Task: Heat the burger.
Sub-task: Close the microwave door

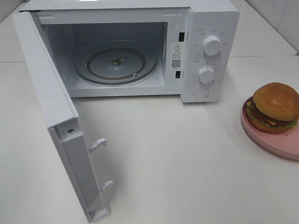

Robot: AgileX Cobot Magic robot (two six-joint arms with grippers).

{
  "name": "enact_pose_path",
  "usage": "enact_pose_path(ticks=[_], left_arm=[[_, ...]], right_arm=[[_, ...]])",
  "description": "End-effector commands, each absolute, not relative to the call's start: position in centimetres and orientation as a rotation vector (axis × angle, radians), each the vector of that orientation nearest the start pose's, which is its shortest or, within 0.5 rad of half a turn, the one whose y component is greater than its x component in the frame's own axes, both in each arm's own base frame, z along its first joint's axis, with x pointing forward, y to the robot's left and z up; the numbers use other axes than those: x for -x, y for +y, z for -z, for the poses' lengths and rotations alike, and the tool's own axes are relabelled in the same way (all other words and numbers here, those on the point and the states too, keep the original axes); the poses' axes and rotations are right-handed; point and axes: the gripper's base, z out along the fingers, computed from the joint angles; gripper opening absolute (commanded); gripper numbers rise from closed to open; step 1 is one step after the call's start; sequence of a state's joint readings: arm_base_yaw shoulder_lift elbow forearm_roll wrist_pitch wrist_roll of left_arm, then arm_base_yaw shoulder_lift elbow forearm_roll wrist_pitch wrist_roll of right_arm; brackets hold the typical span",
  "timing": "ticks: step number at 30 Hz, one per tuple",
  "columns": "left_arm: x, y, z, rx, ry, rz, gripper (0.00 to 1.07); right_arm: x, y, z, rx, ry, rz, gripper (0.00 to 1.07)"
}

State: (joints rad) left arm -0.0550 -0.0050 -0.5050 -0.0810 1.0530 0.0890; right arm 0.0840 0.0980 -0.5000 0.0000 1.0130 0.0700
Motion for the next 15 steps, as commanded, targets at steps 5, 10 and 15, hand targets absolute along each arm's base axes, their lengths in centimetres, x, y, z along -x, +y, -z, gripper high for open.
enact_pose_path(ticks=[5,10,15], left_arm=[[0.6,-0.7,-29.6,-0.175,1.882,0.059,0.00],[-1.9,-0.9,-31.0,-0.160,1.795,0.084,0.00],[-6.0,-1.1,-31.1,-0.130,1.852,0.107,0.00]], right_arm=[[0.8,-0.1,-28.1,0.021,1.957,-0.079,0.64],[0.7,-0.1,-28.1,0.020,1.958,-0.079,0.64],[0.7,-0.1,-28.1,0.020,1.958,-0.079,0.64]])
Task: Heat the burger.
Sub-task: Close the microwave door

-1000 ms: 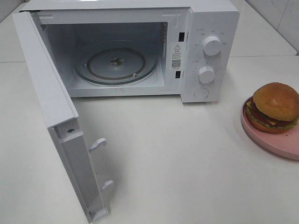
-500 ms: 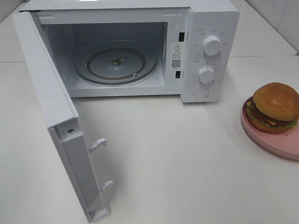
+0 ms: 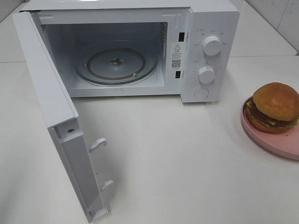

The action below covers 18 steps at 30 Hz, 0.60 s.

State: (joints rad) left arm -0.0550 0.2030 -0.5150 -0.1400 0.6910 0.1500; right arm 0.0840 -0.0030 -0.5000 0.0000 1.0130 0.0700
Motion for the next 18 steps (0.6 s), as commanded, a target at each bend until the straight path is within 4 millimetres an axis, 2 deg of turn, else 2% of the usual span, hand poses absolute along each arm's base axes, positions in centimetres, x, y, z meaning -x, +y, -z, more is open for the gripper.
enact_pose_path(ticks=[1,3,4,5,7,8,10,11,12,13,18], left_arm=[[-6.0,-1.1,-31.1,-0.130,1.852,0.107,0.00],[-8.6,-1.3,-30.9,-0.107,1.886,0.122,0.00],[-8.6,-1.3,-30.9,-0.107,1.886,0.122,0.00],[-10.3,-1.4,-30.6,-0.112,1.914,0.123,0.00],[-11.0,-1.4,-30.5,-0.114,1.918,0.124,0.00],[-12.6,-1.6,-29.9,-0.126,1.955,0.134,0.00],[-13.2,-1.7,-29.6,-0.129,1.974,0.141,0.00],[-14.5,-2.0,-28.7,-0.133,2.031,0.166,0.00],[-14.5,-2.0,-28.7,-0.133,2.031,0.166,0.00],[-15.6,-2.2,-27.8,-0.147,2.085,0.181,0.00],[-17.8,-2.6,-25.7,-0.181,2.181,0.208,0.00]], right_arm=[[0.7,-0.1,-28.1,0.020,1.958,-0.079,0.64],[0.7,-0.1,-28.1,0.020,1.958,-0.079,0.64],[0.7,-0.1,-28.1,0.020,1.958,-0.079,0.64],[0.7,-0.1,-28.1,0.020,1.958,-0.079,0.64],[0.7,-0.1,-28.1,0.020,1.958,-0.079,0.64],[0.7,-0.1,-28.1,0.020,1.958,-0.079,0.64],[0.7,-0.1,-28.1,0.020,1.958,-0.079,0.64],[0.7,-0.1,-28.1,0.020,1.958,-0.079,0.64],[0.7,-0.1,-28.1,0.020,1.958,-0.079,0.64],[0.7,-0.1,-28.1,0.020,1.958,-0.079,0.64],[0.7,-0.1,-28.1,0.020,1.958,-0.079,0.64]])
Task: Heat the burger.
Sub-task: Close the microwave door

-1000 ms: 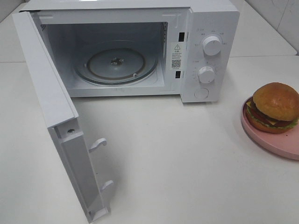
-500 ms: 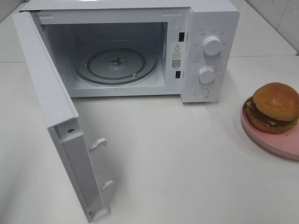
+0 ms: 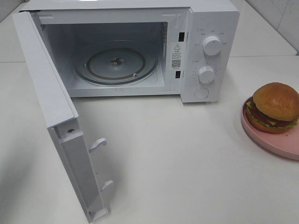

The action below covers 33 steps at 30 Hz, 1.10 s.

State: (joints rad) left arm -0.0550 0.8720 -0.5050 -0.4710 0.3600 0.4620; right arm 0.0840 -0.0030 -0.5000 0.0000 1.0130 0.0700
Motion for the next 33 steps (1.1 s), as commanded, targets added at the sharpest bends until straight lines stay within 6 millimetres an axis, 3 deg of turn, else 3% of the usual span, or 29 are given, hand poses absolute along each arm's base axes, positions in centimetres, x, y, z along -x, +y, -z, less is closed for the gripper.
enact_pose_path(ticks=[1,7,14,33], left_arm=[[-18.0,-2.7,-25.5,-0.179,2.190,0.219,0.00],[-19.4,-3.8,-24.4,-0.248,2.198,0.221,0.00],[-20.8,-6.4,-22.9,-0.373,2.168,0.191,0.00],[-21.9,-12.3,-19.5,-0.572,2.087,0.135,0.00]], right_arm=[[0.7,-0.1,-28.1,0.020,1.958,-0.079,0.64],[0.7,-0.1,-28.1,0.020,1.958,-0.079,0.64],[0.7,-0.1,-28.1,0.020,1.958,-0.079,0.64],[0.7,-0.1,-28.1,0.020,1.958,-0.079,0.64]])
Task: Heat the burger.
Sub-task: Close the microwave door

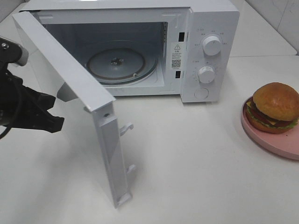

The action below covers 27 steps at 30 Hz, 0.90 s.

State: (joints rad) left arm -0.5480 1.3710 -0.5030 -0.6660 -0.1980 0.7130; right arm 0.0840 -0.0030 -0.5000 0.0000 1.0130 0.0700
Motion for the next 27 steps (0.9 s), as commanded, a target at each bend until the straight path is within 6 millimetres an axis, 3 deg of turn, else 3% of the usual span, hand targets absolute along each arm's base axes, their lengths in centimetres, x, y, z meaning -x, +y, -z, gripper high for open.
enact_pose_path(ticks=[1,9,27], left_arm=[[-21.9,-12.3,-19.5,-0.572,2.087,0.135,0.00],[-24.2,-15.8,-19.8,-0.632,2.047,0.165,0.00],[-29.9,-20.9,-20.6,-0.678,2.036,0.239,0.00]], right_arm=[[0.7,-0.1,-28.1,0.020,1.958,-0.079,0.64],[0.7,-0.1,-28.1,0.020,1.958,-0.078,0.64],[0.7,-0.1,-28.1,0.020,1.958,-0.078,0.64]])
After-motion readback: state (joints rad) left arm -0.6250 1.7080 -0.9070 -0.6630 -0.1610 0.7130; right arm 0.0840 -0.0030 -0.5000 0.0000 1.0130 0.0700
